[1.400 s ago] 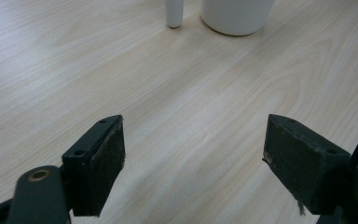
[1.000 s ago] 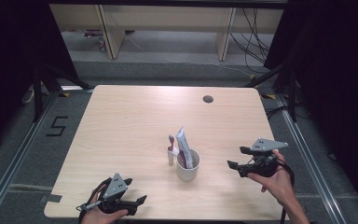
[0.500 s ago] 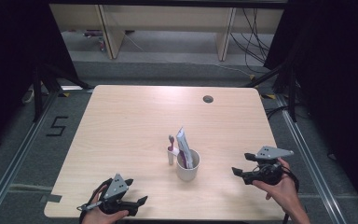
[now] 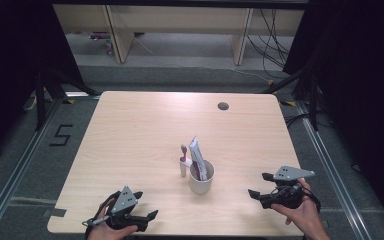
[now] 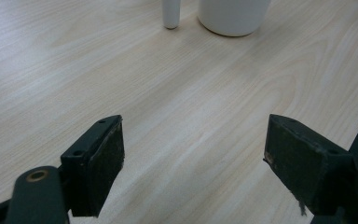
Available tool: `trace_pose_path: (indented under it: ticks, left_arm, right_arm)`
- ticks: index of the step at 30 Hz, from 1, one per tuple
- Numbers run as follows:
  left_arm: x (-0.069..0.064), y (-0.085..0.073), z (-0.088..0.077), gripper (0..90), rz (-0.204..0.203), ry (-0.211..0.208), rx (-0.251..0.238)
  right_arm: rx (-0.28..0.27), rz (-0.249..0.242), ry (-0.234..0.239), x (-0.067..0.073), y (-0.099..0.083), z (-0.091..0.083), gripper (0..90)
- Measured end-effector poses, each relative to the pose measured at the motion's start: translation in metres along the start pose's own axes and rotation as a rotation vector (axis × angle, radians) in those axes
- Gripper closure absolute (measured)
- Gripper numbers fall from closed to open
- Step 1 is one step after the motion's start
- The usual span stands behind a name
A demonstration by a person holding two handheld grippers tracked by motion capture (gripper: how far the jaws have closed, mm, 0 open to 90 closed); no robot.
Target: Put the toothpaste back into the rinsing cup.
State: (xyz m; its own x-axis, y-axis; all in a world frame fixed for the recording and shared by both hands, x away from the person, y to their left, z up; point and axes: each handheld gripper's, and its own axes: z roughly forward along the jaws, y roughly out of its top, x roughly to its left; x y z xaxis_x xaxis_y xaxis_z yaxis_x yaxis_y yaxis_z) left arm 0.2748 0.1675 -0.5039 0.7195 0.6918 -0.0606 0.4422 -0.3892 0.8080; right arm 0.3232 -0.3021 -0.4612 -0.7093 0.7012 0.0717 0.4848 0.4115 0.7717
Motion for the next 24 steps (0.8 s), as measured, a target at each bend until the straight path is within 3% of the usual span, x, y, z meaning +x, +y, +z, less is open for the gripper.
trace_pose_path:
  ticks: [1, 2, 3, 11, 12, 24]
  left_arm:
    - [0.000, 0.000, 0.000, 19.4, 0.003, 0.001, 0.002]
    - [0.000, 0.000, 0.000, 19.2, 0.003, 0.001, 0.003]
    - [0.000, 0.000, 0.000, 18.9, 0.003, 0.002, 0.003]
    - [-0.001, 0.000, 0.000, 16.7, 0.002, 0.005, 0.005]
    - [-0.001, 0.000, 0.000, 16.6, 0.001, 0.004, 0.004]
    - [-0.001, 0.000, 0.001, 16.2, 0.005, 0.000, 0.002]
  right_arm:
    - [0.010, 0.016, 0.006, 0.002, -0.002, 0.000, 18.6]
    - [0.002, -0.009, -0.002, 0.001, -0.003, 0.000, 17.9]
    - [0.016, 0.018, 0.014, 0.003, -0.004, 0.000, 17.0]
    - [0.022, 0.011, -0.001, 0.006, -0.014, 0.000, 16.1]
    - [0.031, 0.031, 0.005, 0.008, -0.017, 0.000, 16.1]
    - [0.043, 0.019, -0.003, 0.012, -0.030, -0.005, 16.1]
